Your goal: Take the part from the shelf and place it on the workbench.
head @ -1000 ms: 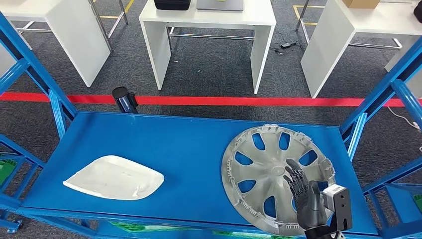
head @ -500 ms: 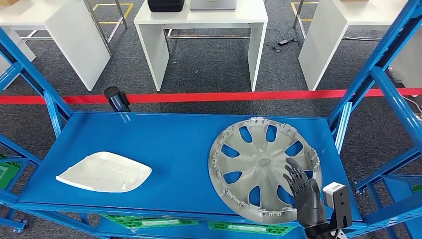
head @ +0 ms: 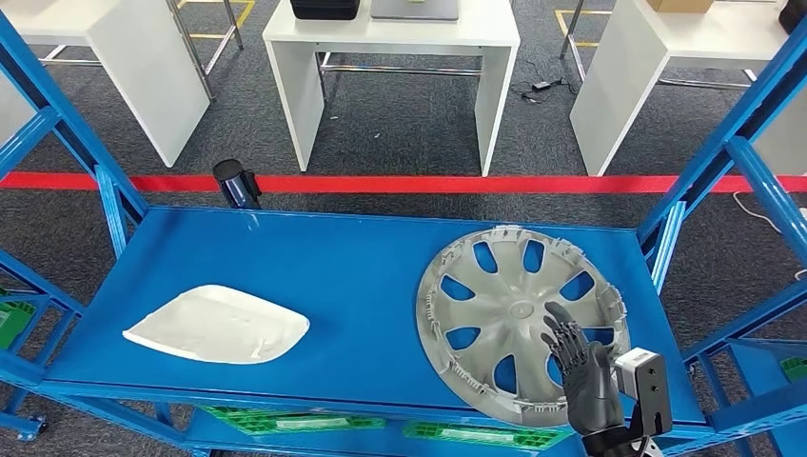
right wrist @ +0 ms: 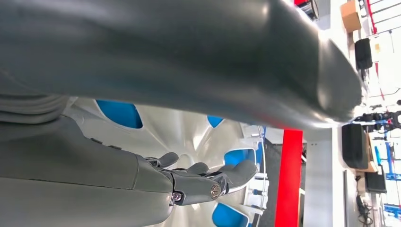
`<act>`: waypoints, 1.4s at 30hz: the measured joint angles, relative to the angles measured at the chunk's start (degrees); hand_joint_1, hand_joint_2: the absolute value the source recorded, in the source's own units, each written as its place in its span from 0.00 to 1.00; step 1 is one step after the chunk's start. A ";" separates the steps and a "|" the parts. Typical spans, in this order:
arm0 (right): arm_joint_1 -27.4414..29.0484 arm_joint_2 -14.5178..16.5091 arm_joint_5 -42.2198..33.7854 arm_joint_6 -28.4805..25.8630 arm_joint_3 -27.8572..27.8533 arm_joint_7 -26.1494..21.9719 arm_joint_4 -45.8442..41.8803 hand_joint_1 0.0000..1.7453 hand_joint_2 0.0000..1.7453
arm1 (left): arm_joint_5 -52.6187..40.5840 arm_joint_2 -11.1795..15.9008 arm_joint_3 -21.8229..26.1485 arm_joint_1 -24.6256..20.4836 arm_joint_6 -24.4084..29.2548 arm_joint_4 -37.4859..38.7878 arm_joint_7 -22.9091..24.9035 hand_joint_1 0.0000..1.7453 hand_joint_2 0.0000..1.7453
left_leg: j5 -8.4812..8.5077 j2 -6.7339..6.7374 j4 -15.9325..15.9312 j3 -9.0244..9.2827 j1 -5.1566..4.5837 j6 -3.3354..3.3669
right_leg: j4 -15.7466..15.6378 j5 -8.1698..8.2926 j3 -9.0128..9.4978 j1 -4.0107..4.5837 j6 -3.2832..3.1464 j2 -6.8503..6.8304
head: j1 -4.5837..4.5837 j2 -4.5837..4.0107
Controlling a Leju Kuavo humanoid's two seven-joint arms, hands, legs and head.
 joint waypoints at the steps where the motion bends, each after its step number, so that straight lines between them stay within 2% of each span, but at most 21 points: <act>1: 0.04 0.00 0.05 -0.06 0.00 0.04 0.00 0.00 0.00 | 0.00 0.01 0.00 0.00 0.20 0.00 0.24 0.00 0.25 | 0.01 0.00 0.01 -0.01 -0.01 0.03 | -0.02 0.02 0.00 -0.02 0.13 0.00 | 0.00 0.00; 4: 0.36 0.00 0.40 -0.34 0.00 0.10 -0.01 0.00 0.00 | 0.00 0.03 0.00 0.02 0.89 0.00 0.87 0.00 1.00 | 0.04 0.00 0.02 -0.01 -0.03 0.07 | -0.04 0.05 -0.01 -0.03 0.30 0.00 | 0.00 0.00; 8: 1.15 0.00 0.63 -0.99 0.00 0.03 -0.16 0.00 1.00 | -0.19 0.03 0.00 0.03 1.10 0.00 1.13 0.00 1.00 | 0.06 0.00 0.02 -0.01 0.01 0.06 | -0.02 0.07 -0.04 0.01 0.33 0.00 | -0.01 0.00; 11: 1.34 -0.01 0.60 -1.20 0.00 0.53 -0.14 0.00 1.00 | -0.24 0.03 0.00 0.02 1.09 0.00 1.19 0.00 1.00 | 0.07 0.00 0.01 -0.01 0.07 0.04 | 0.01 0.07 -0.06 0.05 0.32 0.01 | -0.02 0.00; 15: 1.13 -0.04 0.41 -1.42 0.00 2.21 0.84 0.00 1.00 | -0.26 0.03 0.00 0.02 1.08 0.00 1.29 0.00 0.00 | 0.10 0.00 0.00 -0.03 0.10 0.00 | 0.07 0.05 -0.07 0.09 0.29 0.01 | -0.02 0.00; 19: 0.04 -0.25 2.00 -1.71 0.31 1.85 2.80 0.00 1.00 | -0.38 0.01 0.00 0.01 1.08 0.00 1.30 0.00 0.00 | 0.11 0.00 0.00 -0.09 0.10 -0.02 | 0.09 0.05 -0.08 0.09 0.28 0.02 | -0.01 0.00; 21: -0.82 -0.48 3.62 -1.80 0.71 1.28 3.68 0.00 0.50 | -0.50 -0.02 0.00 0.01 1.08 0.00 1.29 0.00 0.00 | 0.13 0.01 0.00 -0.07 0.10 -0.04 | 0.09 0.05 -0.09 0.09 0.29 0.02 | -0.01 0.00; 23: -1.60 -0.84 4.90 -1.61 1.12 0.98 4.39 0.00 0.50 | -0.75 -0.07 0.00 0.02 1.04 0.01 1.37 0.00 0.00 | 0.14 0.01 0.00 -0.06 0.10 -0.06 | 0.10 0.05 -0.09 0.09 0.29 0.01 | -0.01 0.00; 25: -2.34 -1.39 6.27 -1.33 1.53 1.09 5.10 0.00 1.00 | -1.16 -0.19 0.00 0.02 0.85 0.02 1.71 0.00 0.00 | 0.14 0.01 0.00 -0.05 0.10 -0.06 | 0.10 0.06 -0.09 0.08 0.29 0.01 | -0.01 0.00; 32: -3.32 -3.20 10.93 -3.73 3.96 3.96 5.68 0.00 1.00 | -2.37 -0.80 0.00 0.03 0.32 0.09 4.10 0.00 0.00 | 0.14 0.01 0.00 -0.04 0.09 -0.05 | 0.09 0.05 -0.11 0.09 0.29 0.01 | -0.02 0.00; 38: -3.14 -5.76 14.88 -7.47 6.29 5.32 4.78 0.00 1.00 | -2.58 -1.83 0.00 0.20 0.27 0.22 4.95 0.00 0.00 | 0.14 0.01 0.00 -0.07 0.09 -0.05 | 0.09 0.05 -0.10 0.08 0.29 -0.01 | -0.01 0.00; 42: -3.02 -7.19 20.31 -11.56 7.63 5.42 4.07 0.00 1.00 | -3.06 -2.25 0.00 0.20 0.41 0.24 5.33 0.00 0.00 | 0.14 0.01 0.01 -0.06 0.08 -0.05 | 0.09 0.07 -0.11 0.07 0.31 -0.01 | 0.00 0.00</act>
